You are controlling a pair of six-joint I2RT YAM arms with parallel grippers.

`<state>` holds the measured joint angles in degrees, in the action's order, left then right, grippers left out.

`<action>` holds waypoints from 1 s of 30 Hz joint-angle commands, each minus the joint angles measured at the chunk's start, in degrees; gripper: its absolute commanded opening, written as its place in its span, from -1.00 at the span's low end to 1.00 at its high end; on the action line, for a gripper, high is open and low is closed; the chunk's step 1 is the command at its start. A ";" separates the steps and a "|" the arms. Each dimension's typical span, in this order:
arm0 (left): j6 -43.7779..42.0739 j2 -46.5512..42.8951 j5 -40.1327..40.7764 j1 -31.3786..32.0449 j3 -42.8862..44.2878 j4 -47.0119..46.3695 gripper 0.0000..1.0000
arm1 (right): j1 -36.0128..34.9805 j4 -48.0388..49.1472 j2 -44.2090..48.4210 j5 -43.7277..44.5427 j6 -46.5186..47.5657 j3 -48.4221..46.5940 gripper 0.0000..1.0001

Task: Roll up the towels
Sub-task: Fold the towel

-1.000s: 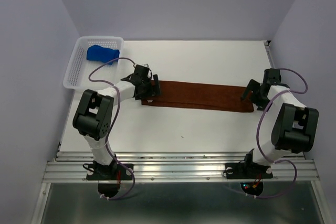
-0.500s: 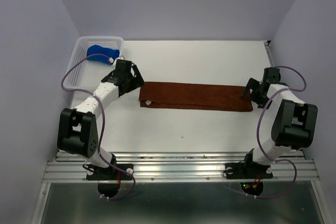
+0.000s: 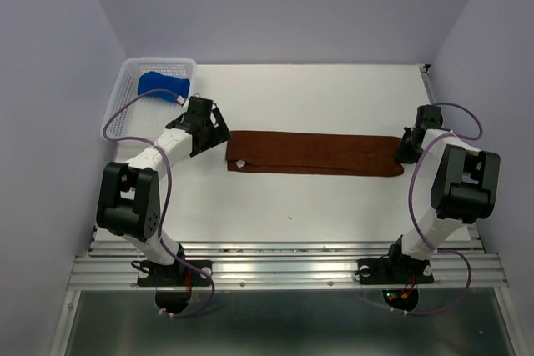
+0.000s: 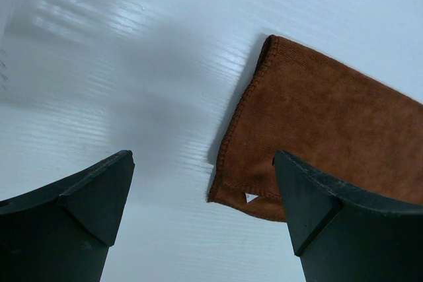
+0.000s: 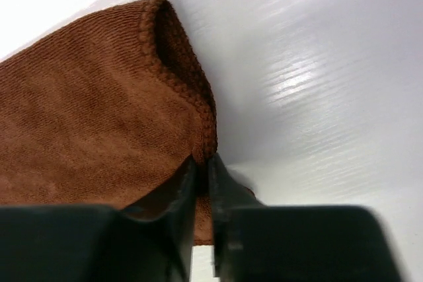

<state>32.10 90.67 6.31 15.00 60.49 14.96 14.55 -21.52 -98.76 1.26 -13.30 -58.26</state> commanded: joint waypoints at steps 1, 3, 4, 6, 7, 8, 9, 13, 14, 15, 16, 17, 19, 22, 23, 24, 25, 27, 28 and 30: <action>-0.37 1.08 -0.42 0.20 1.21 -0.90 0.98 | -0.57 1.92 -1.44 1.90 0.82 0.43 -0.80; -0.54 1.70 -1.12 0.20 1.39 -1.25 0.98 | -0.57 1.83 -0.12 2.78 1.35 -0.01 -0.84; -0.72 2.40 -1.99 0.20 1.39 -1.69 0.98 | -0.57 1.83 0.14 3.22 2.22 -0.45 -0.86; -1.42 3.28 -4.98 0.11 1.21 -3.09 0.98 | -0.57 1.66 1.02 4.63 2.66 -1.85 -0.86; -1.60 4.33 -5.51 0.29 1.38 -3.18 0.98 | -0.57 1.13 1.20 5.24 3.10 -2.47 -0.85; -1.86 4.86 -5.78 0.20 1.30 -3.27 0.98 | -0.57 0.78 1.38 6.55 3.37 -3.60 -0.86; -2.12 5.82 -5.87 0.46 1.47 -3.53 0.96 | -0.57 0.43 1.64 7.17 3.72 -4.22 -0.86; -3.44 8.37 -7.89 1.95 1.65 -4.68 0.53 | -0.57 -0.54 2.08 7.10 4.95 -5.99 -0.85; -3.88 9.16 -7.89 2.31 2.17 -4.85 0.47 | -0.57 -0.54 2.25 6.31 4.95 -6.25 -0.85; -3.97 10.82 -7.97 2.74 2.44 -4.77 0.23 | -0.57 -0.63 2.34 6.13 5.47 -6.51 -0.85; -3.97 11.71 -8.50 3.01 2.79 -4.77 0.16 | -0.57 -0.54 2.43 6.04 5.65 -6.69 -0.85; -4.23 12.33 -9.11 3.27 2.97 -4.94 0.10 | -0.57 -0.54 2.61 5.69 5.83 -6.87 -0.86; -4.67 13.99 -9.82 4.85 3.75 -5.12 -0.19 | -0.57 -0.54 3.13 3.68 6.18 -7.04 -0.86; -5.12 15.41 -9.65 6.79 4.55 -4.94 -0.66 | -2.49 -0.63 3.84 1.03 5.83 -7.04 -0.86; -5.03 15.85 -9.21 7.31 4.81 -4.68 -0.80 | -3.55 -0.72 4.71 1.20 6.00 -7.13 -0.86; -4.68 16.20 -9.03 7.23 4.90 -4.33 -0.94 | -4.78 -1.15 5.15 1.55 6.09 -7.39 -0.85; -4.41 16.81 -8.86 7.23 4.90 -4.07 -1.00 | -6.01 -1.77 5.68 2.34 5.83 -7.48 -0.86; -3.97 17.26 -7.54 7.23 4.99 -3.54 -1.00 | -10.14 -2.65 7.96 4.62 5.39 -8.09 -0.86; -3.97 17.26 -7.28 7.23 4.82 -3.27 -1.00 | -11.54 -3.61 8.67 5.24 4.61 -8.36 -0.86; -3.53 16.91 -6.92 7.32 4.73 -2.83 -1.00 | -15.75 -4.84 10.51 6.47 4.34 -9.76 -0.86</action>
<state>28.38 106.21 -1.98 22.13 65.12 8.80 4.56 -24.71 -93.21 5.63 -8.58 -64.03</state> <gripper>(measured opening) 0.025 0.109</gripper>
